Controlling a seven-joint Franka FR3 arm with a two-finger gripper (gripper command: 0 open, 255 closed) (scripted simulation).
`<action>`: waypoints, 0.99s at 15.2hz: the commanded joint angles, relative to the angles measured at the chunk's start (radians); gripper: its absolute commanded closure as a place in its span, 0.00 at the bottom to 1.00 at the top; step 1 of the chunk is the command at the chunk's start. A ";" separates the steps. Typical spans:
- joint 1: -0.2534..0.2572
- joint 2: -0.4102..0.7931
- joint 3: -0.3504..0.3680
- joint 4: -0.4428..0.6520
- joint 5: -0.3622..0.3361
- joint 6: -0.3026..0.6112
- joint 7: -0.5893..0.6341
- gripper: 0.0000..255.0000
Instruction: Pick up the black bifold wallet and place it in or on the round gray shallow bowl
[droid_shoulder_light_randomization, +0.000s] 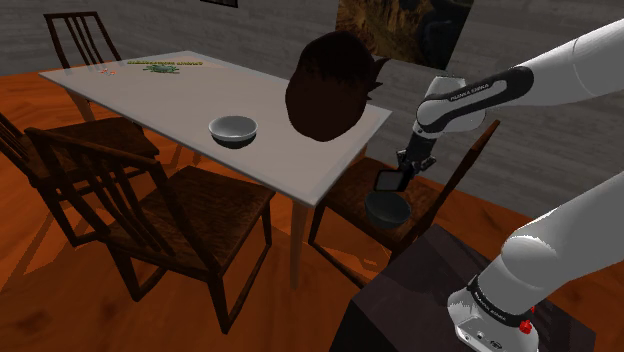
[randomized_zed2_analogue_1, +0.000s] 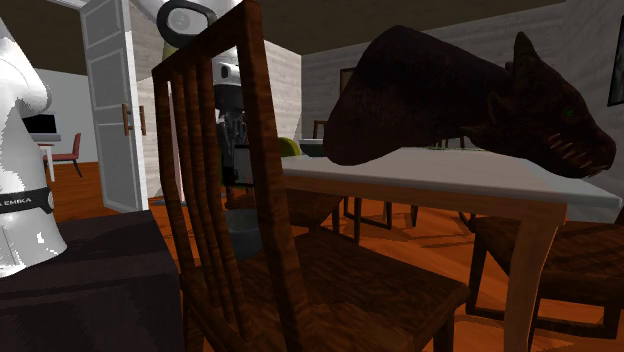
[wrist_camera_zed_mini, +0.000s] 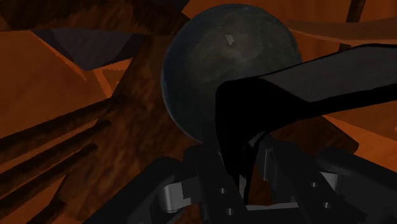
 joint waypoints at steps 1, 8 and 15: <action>0.002 -0.019 0.006 -0.043 -0.002 0.025 0.011 1.00; 0.007 0.060 0.001 -0.076 0.013 0.137 -0.004 1.00; 0.014 0.153 -0.003 -0.098 0.039 0.249 -0.026 1.00</action>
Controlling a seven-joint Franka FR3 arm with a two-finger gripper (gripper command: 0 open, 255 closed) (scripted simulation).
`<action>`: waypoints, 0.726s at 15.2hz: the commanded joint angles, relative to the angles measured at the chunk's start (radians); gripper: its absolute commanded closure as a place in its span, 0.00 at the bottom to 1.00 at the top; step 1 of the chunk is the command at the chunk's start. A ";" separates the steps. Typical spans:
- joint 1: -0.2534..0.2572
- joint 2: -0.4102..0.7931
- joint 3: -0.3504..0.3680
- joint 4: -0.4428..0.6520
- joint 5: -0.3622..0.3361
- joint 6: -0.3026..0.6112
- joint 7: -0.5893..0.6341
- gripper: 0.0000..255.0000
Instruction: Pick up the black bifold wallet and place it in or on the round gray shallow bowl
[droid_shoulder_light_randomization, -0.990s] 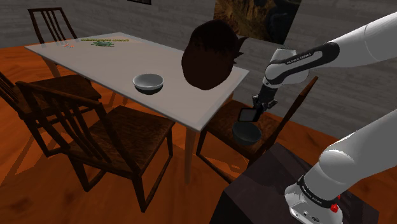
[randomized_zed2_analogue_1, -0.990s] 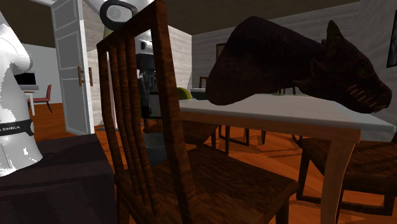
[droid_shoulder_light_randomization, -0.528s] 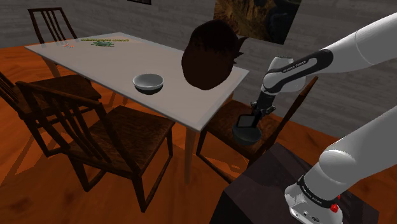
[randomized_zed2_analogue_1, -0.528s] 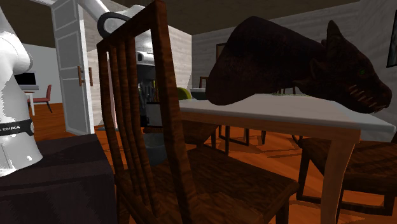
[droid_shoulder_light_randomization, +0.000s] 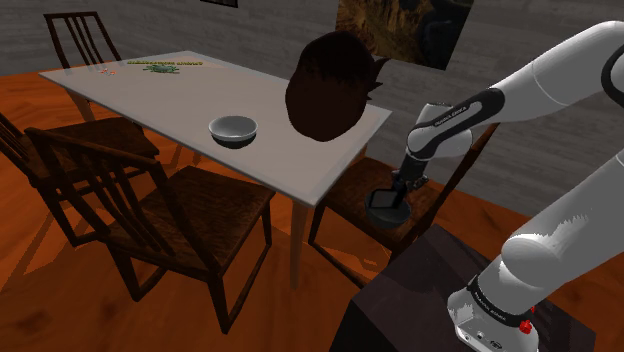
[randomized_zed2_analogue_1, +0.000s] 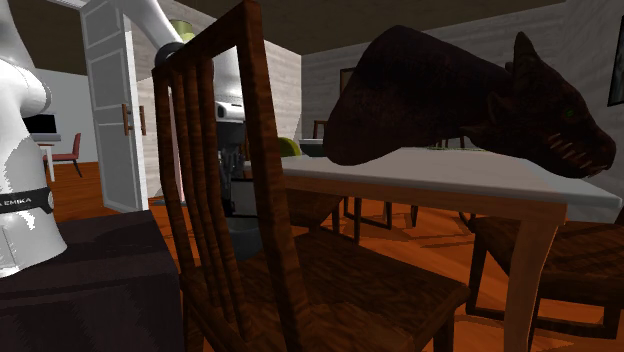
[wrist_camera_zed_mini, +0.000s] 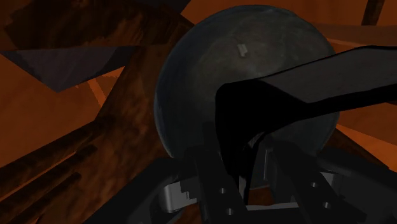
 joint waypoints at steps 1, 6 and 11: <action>0.002 0.025 -0.001 -0.003 0.008 0.029 -0.007 1.00; 0.002 0.025 -0.001 -0.003 0.008 0.029 -0.007 1.00; 0.002 0.025 -0.001 -0.003 0.008 0.029 -0.007 0.00</action>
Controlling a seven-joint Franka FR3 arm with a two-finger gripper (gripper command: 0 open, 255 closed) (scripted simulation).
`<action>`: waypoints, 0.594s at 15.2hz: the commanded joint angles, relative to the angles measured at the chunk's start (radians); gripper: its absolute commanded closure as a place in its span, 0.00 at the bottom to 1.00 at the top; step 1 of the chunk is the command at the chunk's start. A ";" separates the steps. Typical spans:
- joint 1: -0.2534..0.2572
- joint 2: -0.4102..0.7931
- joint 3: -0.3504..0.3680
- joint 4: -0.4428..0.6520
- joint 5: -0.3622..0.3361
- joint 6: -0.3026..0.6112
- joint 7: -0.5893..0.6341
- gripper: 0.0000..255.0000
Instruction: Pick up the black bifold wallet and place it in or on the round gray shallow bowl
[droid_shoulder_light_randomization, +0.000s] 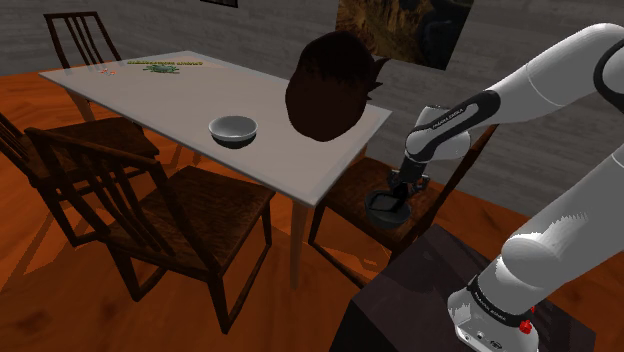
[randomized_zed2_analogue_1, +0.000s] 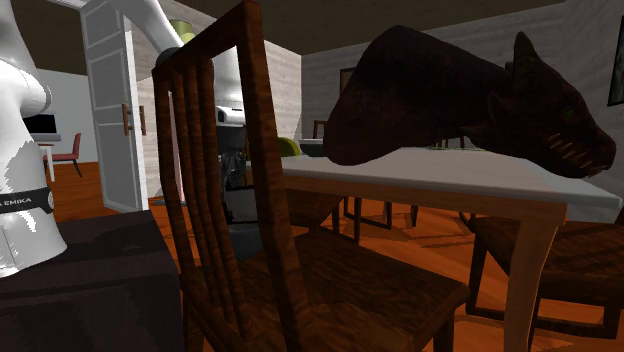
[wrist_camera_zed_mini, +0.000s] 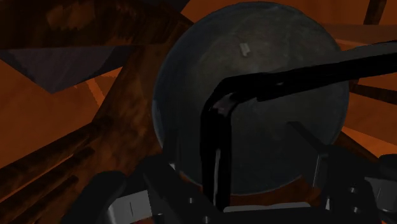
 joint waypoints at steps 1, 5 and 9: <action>0.000 0.000 0.000 0.000 0.000 0.000 0.000 0.00; -0.003 -0.033 0.000 0.008 -0.011 -0.040 0.008 0.00; -0.010 -0.117 0.001 0.037 -0.034 -0.153 0.024 0.00</action>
